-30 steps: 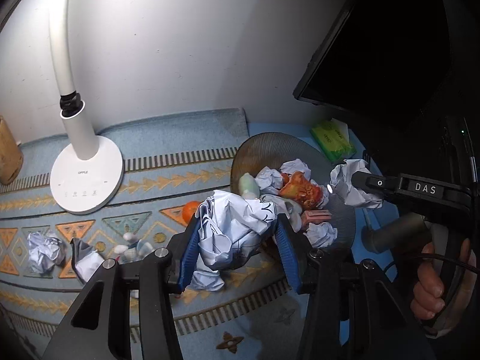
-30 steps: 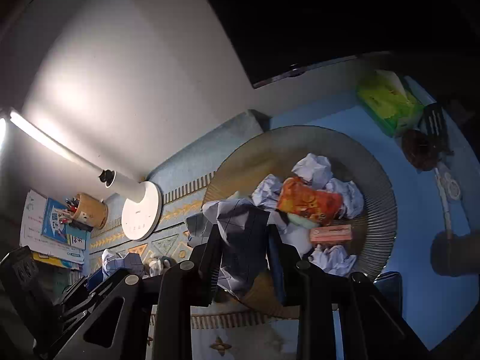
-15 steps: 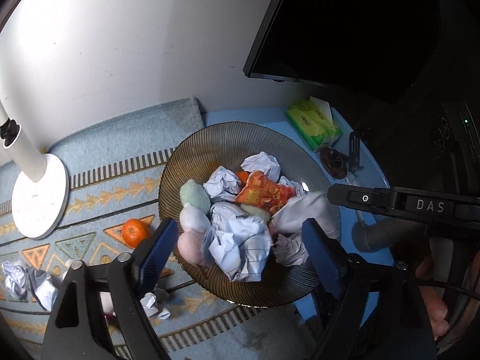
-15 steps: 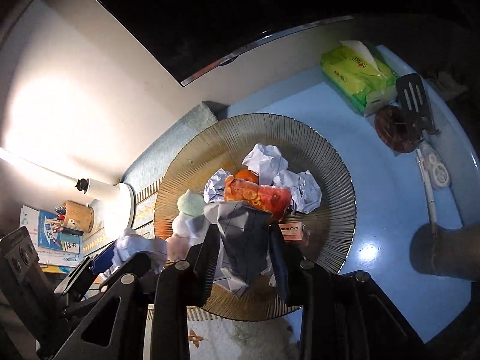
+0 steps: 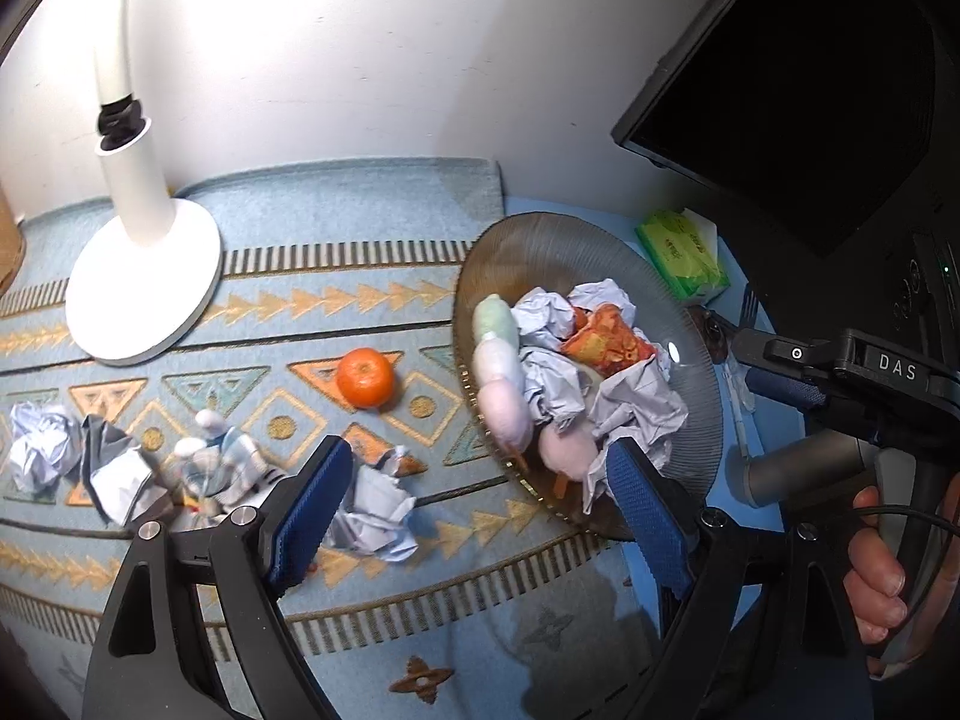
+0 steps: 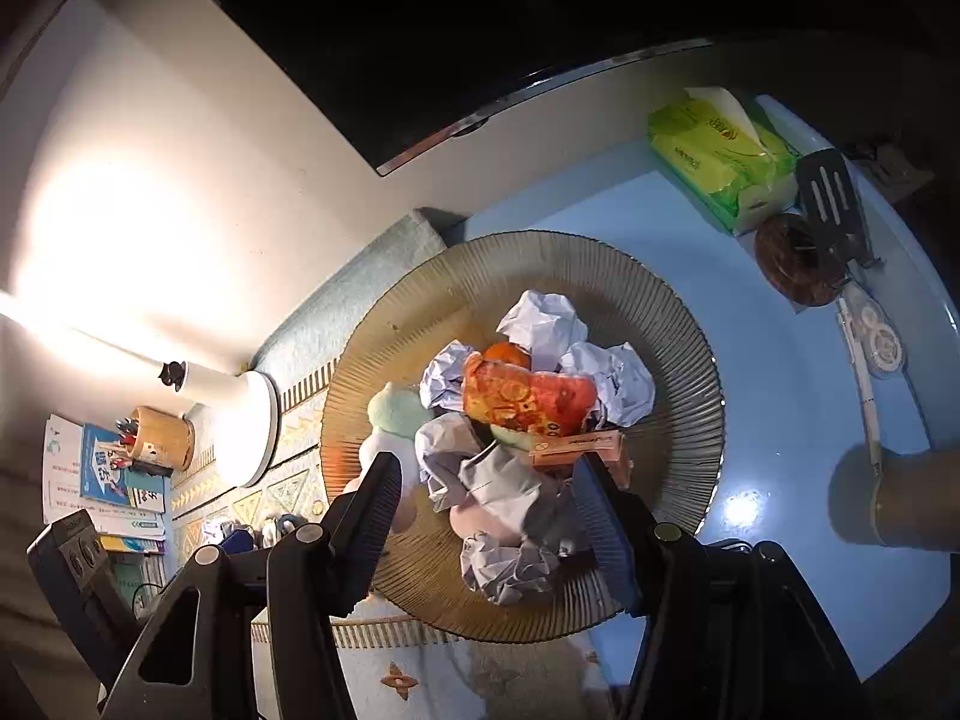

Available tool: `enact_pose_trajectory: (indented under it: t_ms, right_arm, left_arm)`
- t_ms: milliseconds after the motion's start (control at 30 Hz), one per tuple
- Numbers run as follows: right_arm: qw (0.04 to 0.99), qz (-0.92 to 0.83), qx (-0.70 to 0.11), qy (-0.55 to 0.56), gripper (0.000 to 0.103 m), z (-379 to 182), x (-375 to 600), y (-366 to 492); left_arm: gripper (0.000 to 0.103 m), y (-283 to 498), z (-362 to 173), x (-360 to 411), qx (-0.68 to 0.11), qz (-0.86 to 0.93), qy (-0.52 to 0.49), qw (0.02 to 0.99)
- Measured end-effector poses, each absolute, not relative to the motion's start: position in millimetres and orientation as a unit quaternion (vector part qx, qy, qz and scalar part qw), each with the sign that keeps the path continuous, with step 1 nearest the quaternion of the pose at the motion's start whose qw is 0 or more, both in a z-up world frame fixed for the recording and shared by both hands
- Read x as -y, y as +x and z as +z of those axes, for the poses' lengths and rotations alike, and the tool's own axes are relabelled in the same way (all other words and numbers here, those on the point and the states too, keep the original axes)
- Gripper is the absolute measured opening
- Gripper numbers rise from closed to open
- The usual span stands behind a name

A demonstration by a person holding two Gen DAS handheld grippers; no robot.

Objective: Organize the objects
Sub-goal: 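Move both grippers back over the rug, then grasp the grey crumpled paper with the right gripper while the left grasps a paper ball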

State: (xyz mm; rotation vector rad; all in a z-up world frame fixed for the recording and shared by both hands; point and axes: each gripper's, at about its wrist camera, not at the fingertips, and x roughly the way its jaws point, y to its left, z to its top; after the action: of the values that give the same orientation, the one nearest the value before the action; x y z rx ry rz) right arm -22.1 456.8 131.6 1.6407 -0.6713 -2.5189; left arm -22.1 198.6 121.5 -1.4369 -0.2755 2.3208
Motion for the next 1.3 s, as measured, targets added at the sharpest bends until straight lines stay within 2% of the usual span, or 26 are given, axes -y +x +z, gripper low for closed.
enact_pose_trajectory:
  t_ms: [400,667,1100,1300]
  right_arm:
    - [0.068,-0.816,0.191,0.542,0.058,129.0,-398.7,-23.3]
    - [0.109,-0.803,0.166,0.562,0.058,117.3,-337.0,-23.2]
    - [0.192,-0.782,0.107,0.583,0.058,100.9,-212.0,-9.5]
    - [0.223,-0.775,0.074,0.587,0.058,89.1,-160.6,-4.6]
  left_arm:
    - [0.086,20.8,95.2,-73.3,0.200,0.822,-0.528,0.079]
    - [0.086,35.4,88.2,-3.5,0.237,0.821,-0.519,0.017]
    - [0.086,24.4,79.9,55.3,0.213,0.824,-0.526,0.013]
    - [0.088,1.1,52.6,67.6,0.177,0.801,-0.571,0.041]
